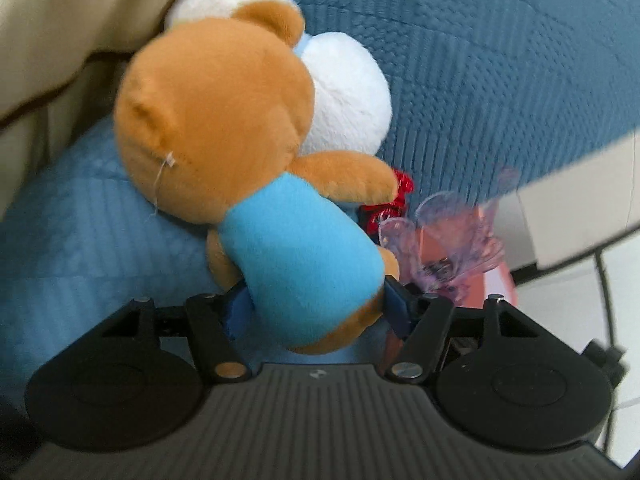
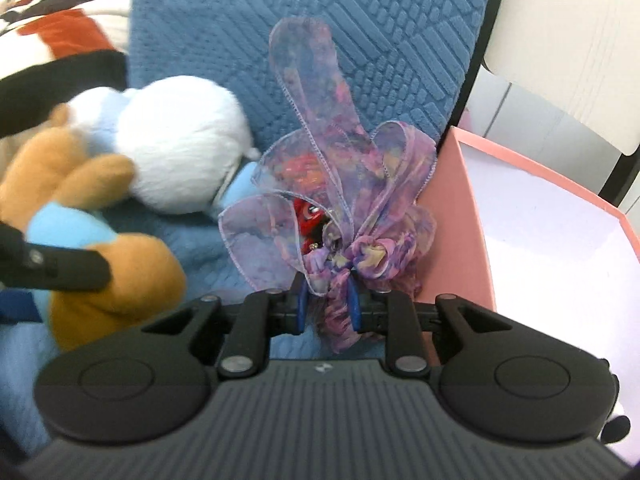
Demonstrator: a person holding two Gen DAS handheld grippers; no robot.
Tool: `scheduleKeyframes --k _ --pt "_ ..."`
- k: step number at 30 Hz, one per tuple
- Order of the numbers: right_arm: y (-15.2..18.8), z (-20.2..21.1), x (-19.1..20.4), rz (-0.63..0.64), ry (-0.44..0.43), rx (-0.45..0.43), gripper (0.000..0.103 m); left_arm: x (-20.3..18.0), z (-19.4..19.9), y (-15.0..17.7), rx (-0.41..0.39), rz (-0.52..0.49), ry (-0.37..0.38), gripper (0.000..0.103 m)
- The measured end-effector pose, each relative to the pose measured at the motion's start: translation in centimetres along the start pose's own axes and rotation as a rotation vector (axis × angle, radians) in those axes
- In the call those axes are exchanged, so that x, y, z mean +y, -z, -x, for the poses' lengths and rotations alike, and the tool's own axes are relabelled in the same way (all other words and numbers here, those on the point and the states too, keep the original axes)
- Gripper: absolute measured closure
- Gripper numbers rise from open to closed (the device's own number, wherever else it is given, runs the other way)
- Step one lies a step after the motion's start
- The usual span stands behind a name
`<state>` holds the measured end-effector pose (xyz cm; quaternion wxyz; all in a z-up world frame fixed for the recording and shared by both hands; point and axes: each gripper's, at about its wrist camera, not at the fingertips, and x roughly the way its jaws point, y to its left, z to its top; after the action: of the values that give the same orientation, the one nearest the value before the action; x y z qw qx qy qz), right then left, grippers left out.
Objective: Organize objects
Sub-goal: 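Grasp the purple ribbon bow with the right tool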
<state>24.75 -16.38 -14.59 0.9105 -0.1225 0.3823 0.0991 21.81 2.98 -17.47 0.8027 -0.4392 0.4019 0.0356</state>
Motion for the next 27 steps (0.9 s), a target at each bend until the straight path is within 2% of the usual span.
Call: scheduleKeyframes --k 4,10,15,17,21,25,27 --pt "1.1 2.1 0.7 0.008 -0.024 -0.005 0.079 -0.4 1.5 1.6 -0.015 -0.103 -0.076 0.033" --pt "3.1 5.0 0.6 -0.029 -0.101 0.04 0.079 -1.1 3.4 3.7 -0.017 -0.249 -0.158 0.033" --pt "4.7 4.1 0.6 -0.072 -0.156 0.132 0.078 -2.8 2.8 4.5 -0.038 -0.378 -0.226 0.032" --pt "4.5 3.0 0.6 -0.108 -0.182 0.147 0.076 -2.6 3.0 4.8 -0.032 -0.379 -0.23 0.028" --pt "4.3 1.2 0.7 -0.155 -0.205 0.175 0.07 -1.3 2.5 4.0 -0.009 -0.286 -0.19 0.023" --pt "4.0 1.5 0.1 -0.178 -0.235 0.129 0.044 -0.3 2.2 3.5 0.003 -0.209 -0.194 0.023" --pt "3.9 2.1 -0.3 -0.181 -0.248 0.101 0.043 0.2 1.6 3.2 0.023 -0.168 -0.185 0.023"
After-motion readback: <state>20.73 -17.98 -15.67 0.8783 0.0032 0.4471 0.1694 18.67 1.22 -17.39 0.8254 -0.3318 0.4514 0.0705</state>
